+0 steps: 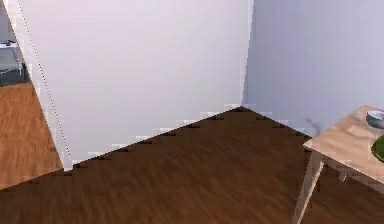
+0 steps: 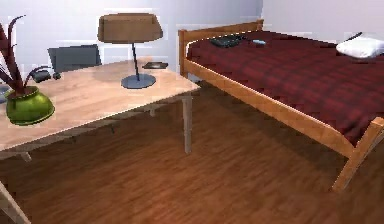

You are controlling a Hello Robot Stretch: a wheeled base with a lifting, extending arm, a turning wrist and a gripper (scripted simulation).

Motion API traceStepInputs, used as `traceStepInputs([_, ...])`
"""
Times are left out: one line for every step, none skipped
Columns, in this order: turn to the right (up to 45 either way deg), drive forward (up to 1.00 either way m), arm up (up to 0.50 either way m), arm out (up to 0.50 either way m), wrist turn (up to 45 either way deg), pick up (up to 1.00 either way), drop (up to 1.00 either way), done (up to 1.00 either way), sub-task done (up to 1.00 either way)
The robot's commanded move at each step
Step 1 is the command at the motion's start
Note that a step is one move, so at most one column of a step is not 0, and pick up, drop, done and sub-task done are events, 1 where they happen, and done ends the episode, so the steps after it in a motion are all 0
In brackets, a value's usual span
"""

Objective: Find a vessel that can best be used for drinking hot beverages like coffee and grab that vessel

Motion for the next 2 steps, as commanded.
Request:
traceStepInputs([0.0,0.95,0.00,0.00,0.0,0.00,0.00,0.00,0.00])
traceStepInputs([45.0,0.00,0.00,0.00,0.0,0.00,0.00,0.00,0.00])
